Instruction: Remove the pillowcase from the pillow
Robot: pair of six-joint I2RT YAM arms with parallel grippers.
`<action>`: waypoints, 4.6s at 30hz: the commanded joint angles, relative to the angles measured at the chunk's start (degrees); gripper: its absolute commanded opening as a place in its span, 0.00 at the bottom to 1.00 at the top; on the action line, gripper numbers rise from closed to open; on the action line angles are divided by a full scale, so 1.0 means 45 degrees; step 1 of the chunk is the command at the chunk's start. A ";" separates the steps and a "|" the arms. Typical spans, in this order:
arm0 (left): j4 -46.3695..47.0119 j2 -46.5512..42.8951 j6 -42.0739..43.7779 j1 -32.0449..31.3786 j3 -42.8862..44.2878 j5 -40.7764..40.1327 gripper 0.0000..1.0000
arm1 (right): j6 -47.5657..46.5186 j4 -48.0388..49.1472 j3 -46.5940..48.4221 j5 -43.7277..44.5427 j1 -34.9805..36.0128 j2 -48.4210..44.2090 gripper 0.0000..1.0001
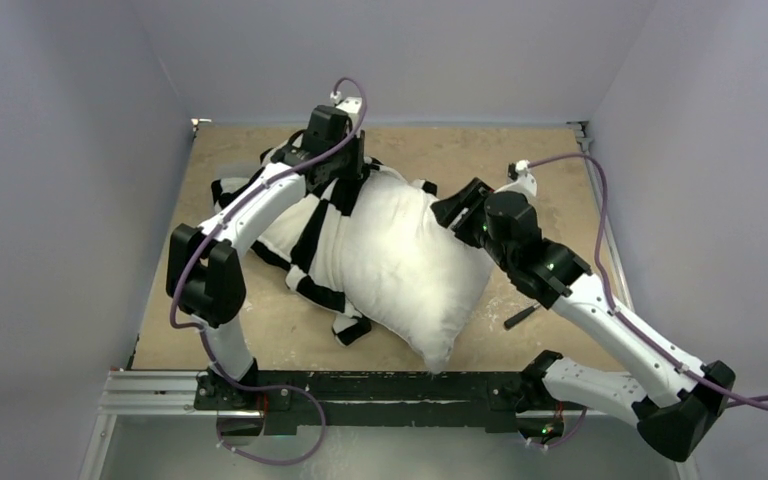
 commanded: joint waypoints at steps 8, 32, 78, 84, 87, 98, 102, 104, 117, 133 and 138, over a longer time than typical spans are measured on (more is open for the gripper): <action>-0.0477 -0.2901 -0.0146 0.0041 0.0336 -0.1160 0.49 | -0.3122 0.0158 0.3258 0.0005 0.0108 0.2063 0.88; -0.3617 -0.8795 -0.1530 0.0041 -0.4351 -0.2342 0.61 | -0.5206 -0.1157 0.5150 -0.0282 0.0625 0.3559 0.99; -0.3440 -0.8087 -0.1801 0.0041 -0.7291 0.1705 0.65 | -0.3339 -0.1627 0.3528 0.1654 0.3978 0.8535 0.00; -0.3360 -0.7325 -0.1416 0.0041 -0.7367 0.3181 0.67 | -0.3329 -0.1472 0.4137 0.2054 0.3532 0.7692 0.00; -0.3300 -0.6935 -0.1313 0.0041 -0.7463 0.3536 0.68 | -0.3329 -0.1362 0.4382 0.2269 0.3173 0.7232 0.00; -0.2537 -0.6668 -0.0852 0.0041 -0.6831 0.0464 0.00 | -0.3849 -0.0272 0.4266 0.2369 0.1620 0.4831 0.00; -0.2781 -0.6692 -0.0513 0.0160 -0.6165 -0.2203 0.00 | -0.4040 -0.0121 0.3983 0.2303 0.0957 0.4021 0.00; -0.2746 -0.6754 -0.0342 0.0420 -0.5981 -0.3304 0.00 | -0.4083 -0.0136 0.3941 0.2300 0.0600 0.3529 0.00; -0.0647 -0.6657 -0.0017 0.3672 -0.6861 -0.4578 0.00 | -0.5358 -0.0110 0.4045 0.1830 -0.1293 0.1512 0.00; -0.2017 -0.8666 -0.1072 0.3731 -0.7003 -0.0229 0.40 | -0.7456 0.0626 0.3134 -0.4891 -0.1294 0.1595 0.30; -0.2578 -0.8841 -0.1377 0.3732 -0.5990 0.0910 0.61 | -0.7094 0.0297 0.3513 -0.3317 -0.1290 0.2430 0.73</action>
